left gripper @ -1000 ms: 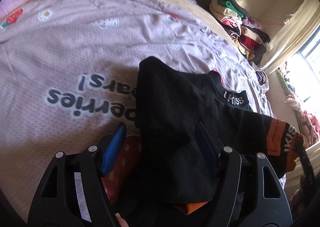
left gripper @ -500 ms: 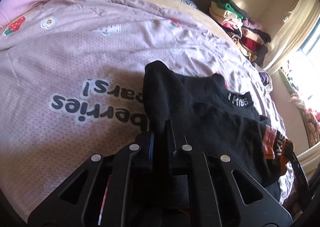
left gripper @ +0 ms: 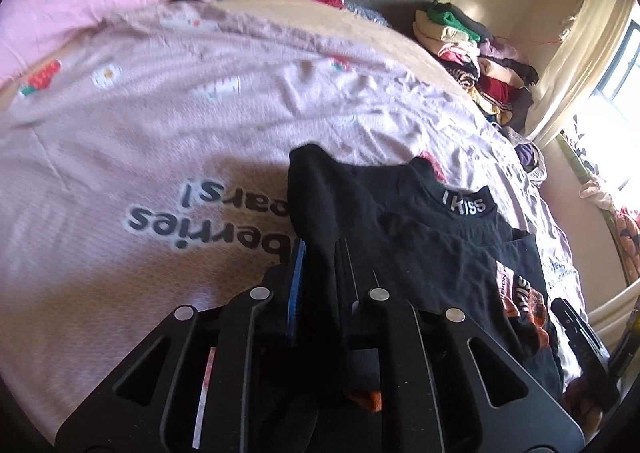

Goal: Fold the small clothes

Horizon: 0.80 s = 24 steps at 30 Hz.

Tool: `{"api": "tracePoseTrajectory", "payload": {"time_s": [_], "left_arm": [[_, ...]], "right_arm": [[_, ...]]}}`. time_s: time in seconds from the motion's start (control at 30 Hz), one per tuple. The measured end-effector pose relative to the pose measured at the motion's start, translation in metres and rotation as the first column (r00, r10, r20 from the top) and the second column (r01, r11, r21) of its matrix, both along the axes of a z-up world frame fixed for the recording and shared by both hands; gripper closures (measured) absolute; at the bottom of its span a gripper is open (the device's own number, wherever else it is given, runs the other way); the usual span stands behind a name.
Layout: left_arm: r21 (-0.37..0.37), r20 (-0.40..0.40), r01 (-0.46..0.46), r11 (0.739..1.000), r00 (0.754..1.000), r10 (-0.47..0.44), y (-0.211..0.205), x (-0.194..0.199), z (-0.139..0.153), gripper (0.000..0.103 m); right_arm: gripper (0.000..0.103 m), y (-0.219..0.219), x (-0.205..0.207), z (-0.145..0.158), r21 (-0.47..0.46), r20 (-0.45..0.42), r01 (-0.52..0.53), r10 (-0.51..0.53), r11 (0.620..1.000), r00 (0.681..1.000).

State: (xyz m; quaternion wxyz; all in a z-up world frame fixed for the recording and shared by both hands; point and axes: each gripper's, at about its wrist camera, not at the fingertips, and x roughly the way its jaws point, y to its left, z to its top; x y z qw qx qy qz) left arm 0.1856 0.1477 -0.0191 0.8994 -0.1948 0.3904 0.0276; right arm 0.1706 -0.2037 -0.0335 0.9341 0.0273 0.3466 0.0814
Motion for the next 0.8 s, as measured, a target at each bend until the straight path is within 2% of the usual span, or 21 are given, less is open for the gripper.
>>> {"api": "tracePoseTrajectory", "payload": {"time_s": [0.1,0.27,0.4,0.53,0.63,0.8], "left_arm": [[0.030,0.024,0.003,1.000,1.000,-0.003,-0.004,-0.006,0.011,0.086],[0.025,0.013,0.084,0.996,0.996,-0.084,-0.025,-0.011,0.015,0.084],[0.004,-0.039,0.172,0.985,0.984,-0.172,-0.051,-0.008,0.002,0.073],[0.017,-0.081,0.211,0.977,0.975,-0.209,-0.065,-0.006,-0.010,0.066],[0.058,-0.132,0.208,0.976,0.971,-0.199,-0.065,-0.003,-0.021,0.066],[0.041,-0.143,0.210,0.977,0.969,-0.202,-0.059,-0.005,-0.030,0.066]], "right_arm": [[0.067,0.003,-0.006,0.007,0.022,0.008,-0.035,0.035,0.999,0.999],[0.067,0.015,-0.011,0.011,0.070,-0.012,-0.128,0.129,0.989,0.992],[0.067,0.028,-0.014,0.007,0.071,-0.045,-0.178,0.181,0.982,0.982],[0.063,0.040,-0.019,0.006,0.053,-0.052,-0.221,0.224,0.974,0.973],[0.063,0.049,-0.023,0.007,0.044,-0.053,-0.260,0.262,0.965,0.964],[0.060,0.057,-0.024,0.002,0.090,-0.078,-0.290,0.297,0.953,0.952]]}}
